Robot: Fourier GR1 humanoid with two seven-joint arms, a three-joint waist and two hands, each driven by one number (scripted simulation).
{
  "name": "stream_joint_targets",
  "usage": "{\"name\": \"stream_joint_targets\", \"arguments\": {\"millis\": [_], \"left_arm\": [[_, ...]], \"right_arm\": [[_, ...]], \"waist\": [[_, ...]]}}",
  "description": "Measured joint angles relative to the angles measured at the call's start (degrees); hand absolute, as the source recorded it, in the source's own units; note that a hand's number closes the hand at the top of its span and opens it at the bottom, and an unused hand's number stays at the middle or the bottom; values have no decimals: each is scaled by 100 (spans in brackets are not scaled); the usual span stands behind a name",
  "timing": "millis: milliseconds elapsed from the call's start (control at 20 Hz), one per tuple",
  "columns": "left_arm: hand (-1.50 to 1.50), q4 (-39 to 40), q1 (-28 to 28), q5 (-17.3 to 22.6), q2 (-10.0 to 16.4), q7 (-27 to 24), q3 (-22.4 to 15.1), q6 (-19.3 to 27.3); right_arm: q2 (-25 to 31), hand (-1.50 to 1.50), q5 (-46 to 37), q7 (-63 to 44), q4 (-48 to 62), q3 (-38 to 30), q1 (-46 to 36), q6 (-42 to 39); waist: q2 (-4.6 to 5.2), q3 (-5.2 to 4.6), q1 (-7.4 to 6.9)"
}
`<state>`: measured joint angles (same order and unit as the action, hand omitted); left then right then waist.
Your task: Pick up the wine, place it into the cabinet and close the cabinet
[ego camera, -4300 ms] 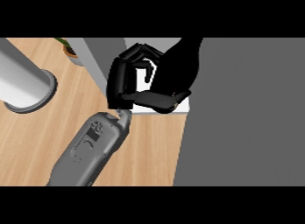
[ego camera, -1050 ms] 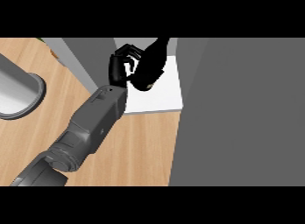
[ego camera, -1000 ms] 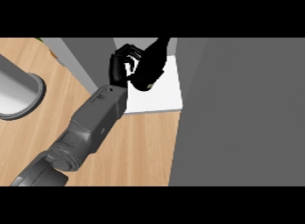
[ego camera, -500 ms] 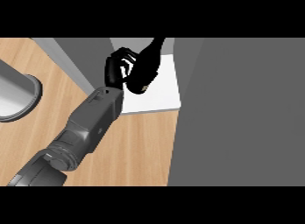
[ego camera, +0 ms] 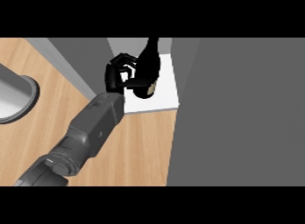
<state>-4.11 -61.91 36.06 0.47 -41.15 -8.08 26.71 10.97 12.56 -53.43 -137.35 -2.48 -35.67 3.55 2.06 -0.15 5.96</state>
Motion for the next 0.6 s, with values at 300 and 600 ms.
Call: {"name": "stream_joint_targets", "arguments": {"millis": [300,600], "left_arm": [[150,-61,302,229,-35,-20,189,-455],[150,-133,654,375,-44,-217,201,-744]], "right_arm": [[-51,-150,21,28,18,13,-3,-22],[-108,-150,63,32,32,79,-57,-33]], "waist": [[11,-1,103],[0,-6,210]]}}
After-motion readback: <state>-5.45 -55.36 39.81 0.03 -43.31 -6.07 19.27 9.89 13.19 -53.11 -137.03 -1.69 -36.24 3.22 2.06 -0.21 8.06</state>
